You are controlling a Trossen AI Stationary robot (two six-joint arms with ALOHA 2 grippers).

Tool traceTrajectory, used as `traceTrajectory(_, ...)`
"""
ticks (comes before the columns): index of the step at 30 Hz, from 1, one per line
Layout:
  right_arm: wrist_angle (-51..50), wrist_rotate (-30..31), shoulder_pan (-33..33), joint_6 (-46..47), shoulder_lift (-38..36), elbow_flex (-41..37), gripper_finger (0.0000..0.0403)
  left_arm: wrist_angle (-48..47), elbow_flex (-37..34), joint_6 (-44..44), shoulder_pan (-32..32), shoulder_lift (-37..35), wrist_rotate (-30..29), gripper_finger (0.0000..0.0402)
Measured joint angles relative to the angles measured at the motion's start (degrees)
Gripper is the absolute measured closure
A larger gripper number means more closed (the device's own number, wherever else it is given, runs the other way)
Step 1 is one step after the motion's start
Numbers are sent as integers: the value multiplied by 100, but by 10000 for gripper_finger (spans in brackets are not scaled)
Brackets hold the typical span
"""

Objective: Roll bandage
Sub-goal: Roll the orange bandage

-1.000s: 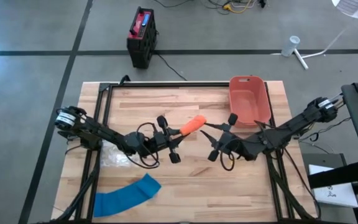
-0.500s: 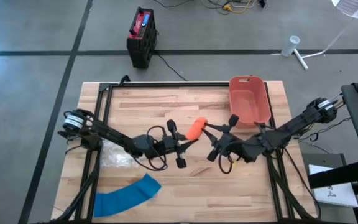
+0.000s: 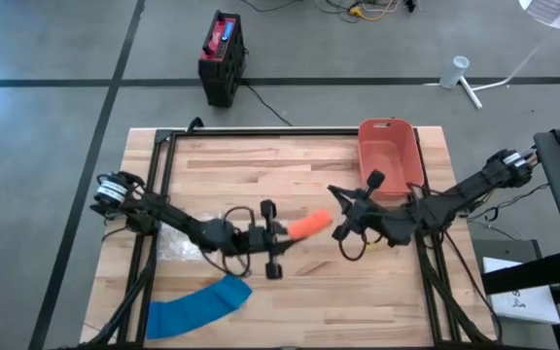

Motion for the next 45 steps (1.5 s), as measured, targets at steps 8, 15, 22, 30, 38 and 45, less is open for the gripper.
traceTrajectory(8, -67, -574, 527, -259, -407, -2, 380, 62, -9, -147, -3, -2, -298, 374)
traceTrajectory(15, -131, -1484, 991, -994, -671, 0, 310, -1160, -9, -928, 34, -126, -385, 377)
traceTrajectory(22, -1052, -2765, 860, -520, -280, 0, 259, -2253, 118, -1188, -37, -116, 33, 377)
traceTrajectory(30, -1329, -2806, 811, 227, 31, 7, 270, -2319, 129, -491, -215, -114, 116, 378)
traceTrajectory(38, -1405, -2723, 689, 119, 107, 6, 340, -2253, 127, -717, -228, -107, 151, 379)
traceTrajectory(45, -1429, -2637, 691, -64, 60, -4, 396, -2121, 127, -1183, -250, -149, 240, 379)
